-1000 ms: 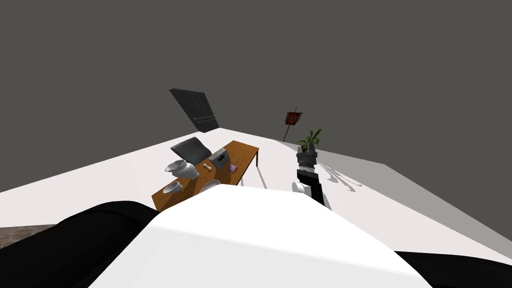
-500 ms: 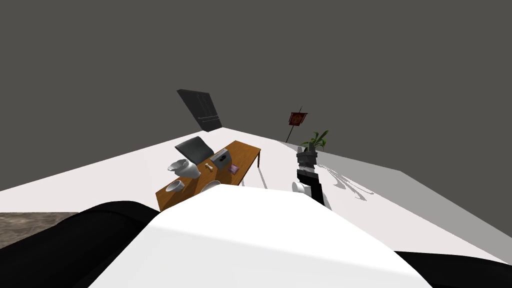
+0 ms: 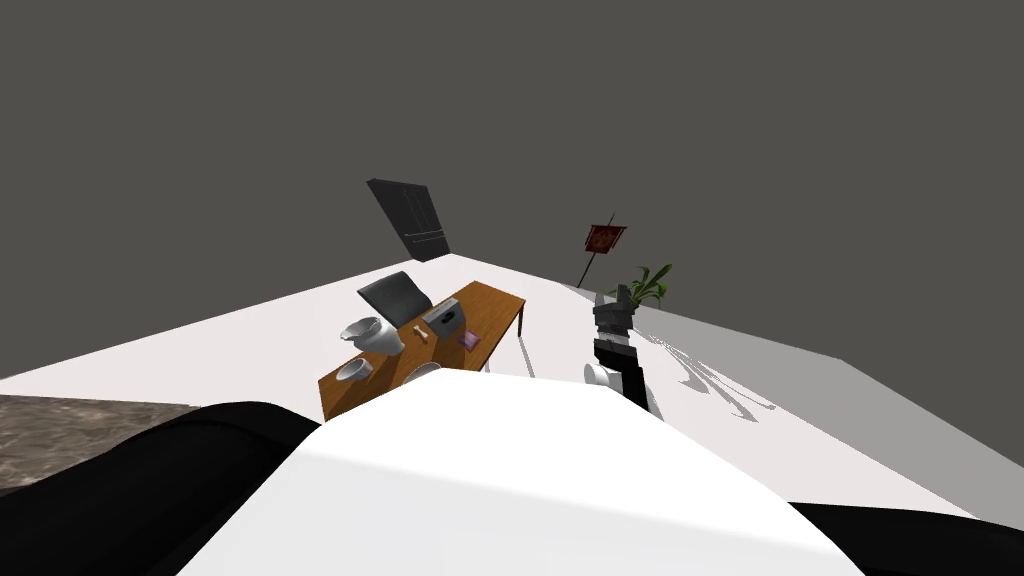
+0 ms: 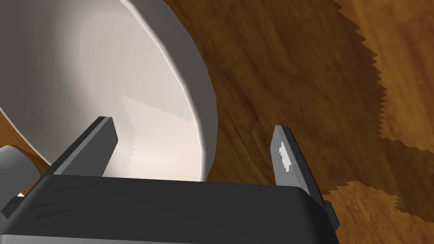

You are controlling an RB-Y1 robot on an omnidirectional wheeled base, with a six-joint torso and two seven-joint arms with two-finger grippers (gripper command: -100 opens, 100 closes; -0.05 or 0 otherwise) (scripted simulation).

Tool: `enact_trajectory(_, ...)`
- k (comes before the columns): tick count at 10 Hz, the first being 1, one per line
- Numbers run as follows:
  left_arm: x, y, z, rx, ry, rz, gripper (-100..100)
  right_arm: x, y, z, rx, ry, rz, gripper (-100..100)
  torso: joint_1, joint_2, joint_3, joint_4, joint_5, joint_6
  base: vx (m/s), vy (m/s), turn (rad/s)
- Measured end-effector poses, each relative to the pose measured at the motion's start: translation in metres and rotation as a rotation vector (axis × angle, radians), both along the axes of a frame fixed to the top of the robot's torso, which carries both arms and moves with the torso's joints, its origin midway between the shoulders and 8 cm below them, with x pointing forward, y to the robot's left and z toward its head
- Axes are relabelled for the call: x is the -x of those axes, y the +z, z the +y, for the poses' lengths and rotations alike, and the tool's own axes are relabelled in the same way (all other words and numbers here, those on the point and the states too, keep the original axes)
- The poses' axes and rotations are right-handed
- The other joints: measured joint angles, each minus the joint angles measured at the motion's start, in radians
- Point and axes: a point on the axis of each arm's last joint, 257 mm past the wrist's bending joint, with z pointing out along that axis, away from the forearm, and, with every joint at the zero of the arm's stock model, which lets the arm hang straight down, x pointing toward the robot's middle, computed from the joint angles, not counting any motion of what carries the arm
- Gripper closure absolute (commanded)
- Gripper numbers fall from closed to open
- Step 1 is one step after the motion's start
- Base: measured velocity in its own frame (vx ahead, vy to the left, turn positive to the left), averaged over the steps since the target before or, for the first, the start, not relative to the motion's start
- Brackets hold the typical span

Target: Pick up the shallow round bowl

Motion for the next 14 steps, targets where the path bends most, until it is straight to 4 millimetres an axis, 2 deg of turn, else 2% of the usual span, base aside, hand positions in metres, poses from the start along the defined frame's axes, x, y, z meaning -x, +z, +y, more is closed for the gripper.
enact_trajectory(1, 0.001, -0.001, -0.001, -0.003, -0.014, 0.001, -100, 0.0, 0.0, 0.0, 0.0, 0.0, 0.0, 0, 0.0, 0.0, 0.0, 0.0, 0.0, 0.001, 0.023, 0.001, 0.0)
enact_trajectory(2, 0.001, -0.001, -0.001, -0.004, -0.018, 0.002, 100, 0.0, 0.0, 0.0, 0.0, 0.0, 0.0, 0, 0.0, 0.001, 0.001, 0.0, 0.0, 0.001, 0.0, 0.0, 0.0)
enact_trajectory(6, 0.002, -0.001, -0.002, -0.003, -0.018, 0.003, 100, 0.0, 0.0, 0.0, 0.0, 0.0, 0.0, 0, 0.0, 0.003, 0.002, 0.001, 0.0, 0.001, 0.0, 0.0, 0.0)
enact_trajectory(7, 0.002, -0.001, -0.002, -0.002, -0.018, 0.003, 0, 0.0, 0.0, 0.0, 0.0, 0.0, 0.0, 0, 0.0, 0.004, 0.002, 0.001, 0.0, 0.001, 0.0, 0.0, 0.0)
enact_trajectory(8, 0.002, -0.001, -0.002, -0.002, -0.018, 0.004, 100, 0.0, 0.0, 0.0, 0.0, 0.0, 0.0, 0, 0.0, 0.004, 0.002, 0.001, -0.001, 0.001, -0.052, -0.001, -0.193)
enact_trajectory(10, -0.003, 0.003, 0.003, -0.011, -0.016, 0.009, 100, 0.0, 0.0, 0.0, 0.0, 0.0, -0.001, 0, 0.0, 0.01, 0.006, 0.003, -0.002, 0.002, -0.114, 0.004, -0.177)
enact_trajectory(14, -0.006, 0.005, 0.01, -0.006, 0.032, 0.009, 100, 0.0, 0.0, 0.0, 0.0, 0.0, 0.0, 0, -0.002, 0.007, 0.004, 0.002, -0.002, 0.001, -0.057, -0.005, -0.078)
